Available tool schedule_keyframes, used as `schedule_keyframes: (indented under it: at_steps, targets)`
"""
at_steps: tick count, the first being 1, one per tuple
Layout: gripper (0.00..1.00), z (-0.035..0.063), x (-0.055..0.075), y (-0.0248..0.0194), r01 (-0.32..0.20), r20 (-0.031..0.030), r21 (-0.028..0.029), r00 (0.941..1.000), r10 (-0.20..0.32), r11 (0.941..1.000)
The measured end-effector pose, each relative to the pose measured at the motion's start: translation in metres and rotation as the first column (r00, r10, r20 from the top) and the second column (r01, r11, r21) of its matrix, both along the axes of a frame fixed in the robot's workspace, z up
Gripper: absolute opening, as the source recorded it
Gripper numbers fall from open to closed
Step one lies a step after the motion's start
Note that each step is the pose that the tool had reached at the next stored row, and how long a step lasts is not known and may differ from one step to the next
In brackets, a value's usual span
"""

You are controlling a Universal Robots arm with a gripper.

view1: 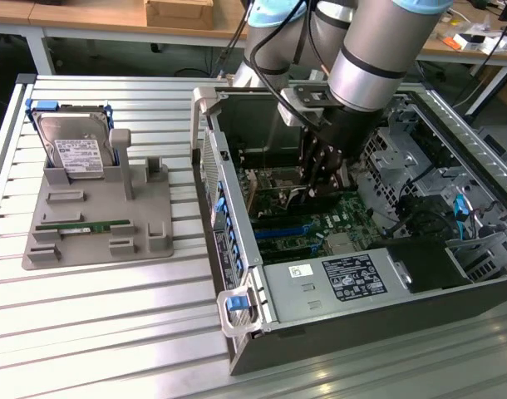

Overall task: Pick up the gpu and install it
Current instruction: 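Insert the gpu into the slot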

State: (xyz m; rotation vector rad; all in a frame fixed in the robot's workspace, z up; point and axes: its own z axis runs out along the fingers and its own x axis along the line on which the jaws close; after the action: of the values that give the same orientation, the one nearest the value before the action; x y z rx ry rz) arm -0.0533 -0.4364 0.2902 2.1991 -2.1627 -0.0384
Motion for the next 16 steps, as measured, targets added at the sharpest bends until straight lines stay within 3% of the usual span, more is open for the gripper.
schedule_keyframes:
  at_steps: [11,16]
  targets:
    - [0.26,-0.0145,-0.012,-0.0102,-0.012,0.0001,0.0002,0.9999,0.012,0.9999]
    - [0.26,-0.0197,-0.016,-0.0126,-0.017,0.0001,0.0001,0.9998,0.017,0.9998]
